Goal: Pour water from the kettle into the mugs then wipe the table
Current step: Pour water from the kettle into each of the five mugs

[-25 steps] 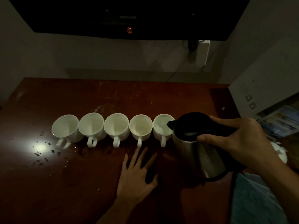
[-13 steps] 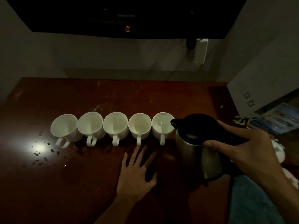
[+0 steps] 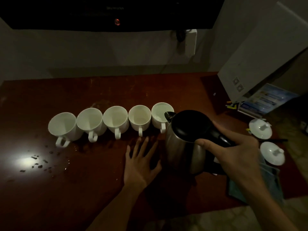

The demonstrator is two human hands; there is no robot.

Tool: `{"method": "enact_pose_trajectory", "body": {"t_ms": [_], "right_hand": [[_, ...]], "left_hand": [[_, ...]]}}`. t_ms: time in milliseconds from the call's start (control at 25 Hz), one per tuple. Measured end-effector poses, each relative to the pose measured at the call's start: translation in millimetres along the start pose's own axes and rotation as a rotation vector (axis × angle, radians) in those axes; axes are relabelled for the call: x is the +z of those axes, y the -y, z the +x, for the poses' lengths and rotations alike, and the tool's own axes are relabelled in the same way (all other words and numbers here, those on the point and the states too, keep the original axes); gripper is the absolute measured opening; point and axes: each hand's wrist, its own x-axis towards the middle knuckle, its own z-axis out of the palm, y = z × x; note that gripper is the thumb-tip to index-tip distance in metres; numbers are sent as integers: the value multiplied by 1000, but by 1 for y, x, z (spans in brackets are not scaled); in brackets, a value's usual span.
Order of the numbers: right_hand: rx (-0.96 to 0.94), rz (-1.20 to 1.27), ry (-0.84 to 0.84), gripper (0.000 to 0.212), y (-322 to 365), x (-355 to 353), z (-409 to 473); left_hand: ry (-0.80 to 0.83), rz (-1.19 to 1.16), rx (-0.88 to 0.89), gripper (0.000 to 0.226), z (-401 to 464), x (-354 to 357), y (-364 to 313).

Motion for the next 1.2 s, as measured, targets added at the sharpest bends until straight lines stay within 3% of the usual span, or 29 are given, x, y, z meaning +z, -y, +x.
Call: {"method": "enact_pose_trajectory", "body": {"t_ms": [280, 600, 1200], "right_hand": [[-4, 1, -114, 62, 42, 32, -39], [57, -37, -196, 61, 70, 82, -65], [197, -184, -158, 63, 61, 91, -46]], "left_hand": [[-56, -262, 99, 66, -30, -25, 46], [34, 33, 221, 73, -60, -39, 162], [25, 44, 188, 78, -64, -32, 164]]}}
